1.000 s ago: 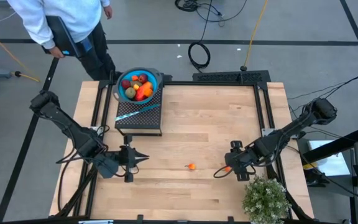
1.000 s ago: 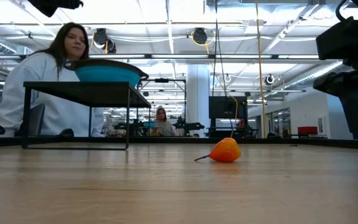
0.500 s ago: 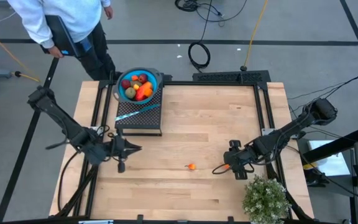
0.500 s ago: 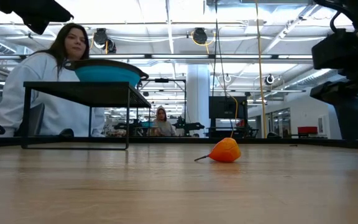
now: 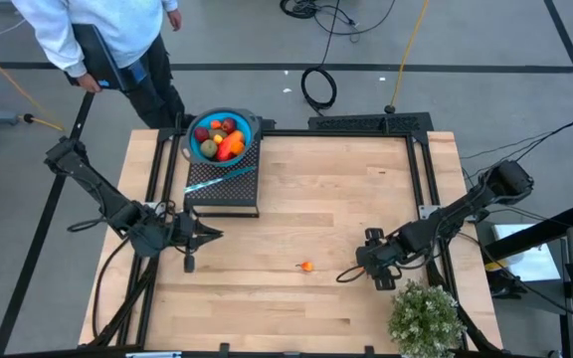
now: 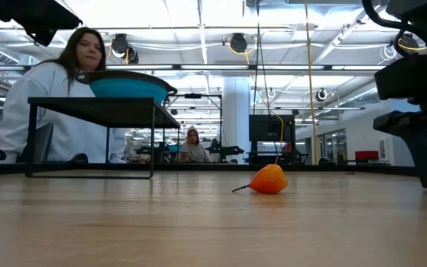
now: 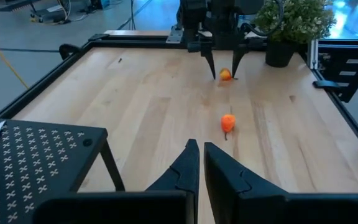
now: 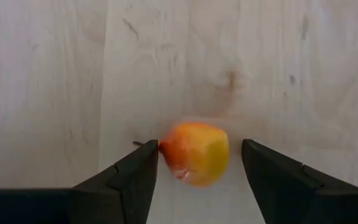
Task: Pick & Place Fruit
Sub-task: Put the yellow pear into the blue strainer bowl on the shelf
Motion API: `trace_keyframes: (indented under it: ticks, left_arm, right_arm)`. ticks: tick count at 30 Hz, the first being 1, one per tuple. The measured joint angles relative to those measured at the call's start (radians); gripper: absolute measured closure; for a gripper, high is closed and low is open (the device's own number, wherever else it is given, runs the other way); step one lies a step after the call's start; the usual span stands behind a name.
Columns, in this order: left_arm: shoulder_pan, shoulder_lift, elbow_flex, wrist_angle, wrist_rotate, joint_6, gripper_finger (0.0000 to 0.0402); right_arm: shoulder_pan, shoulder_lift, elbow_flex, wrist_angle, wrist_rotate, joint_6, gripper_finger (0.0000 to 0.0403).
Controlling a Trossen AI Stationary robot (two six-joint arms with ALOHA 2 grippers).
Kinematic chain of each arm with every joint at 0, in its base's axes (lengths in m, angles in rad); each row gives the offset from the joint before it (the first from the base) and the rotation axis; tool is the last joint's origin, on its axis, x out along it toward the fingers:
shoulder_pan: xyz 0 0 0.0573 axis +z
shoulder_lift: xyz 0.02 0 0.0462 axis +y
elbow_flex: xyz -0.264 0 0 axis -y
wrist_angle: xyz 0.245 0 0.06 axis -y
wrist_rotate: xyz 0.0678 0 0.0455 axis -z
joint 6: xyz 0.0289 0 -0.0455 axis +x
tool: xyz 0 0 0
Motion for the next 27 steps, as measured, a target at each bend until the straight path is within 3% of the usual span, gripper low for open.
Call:
trace_keyframes:
  ticks: [19, 27]
  left_arm:
    - [0.000, 0.000, 0.000, -0.003, 0.011, 0.063, 0.0376]
    - [0.000, 0.000, 0.000, -0.010, 0.010, 0.059, 0.0376]
  right_arm:
    - [-0.056, -0.002, -0.026, 0.026, -0.031, -0.164, 0.0182]
    - [-0.076, -0.002, -0.043, 0.071, -0.046, -0.187, 0.0234]
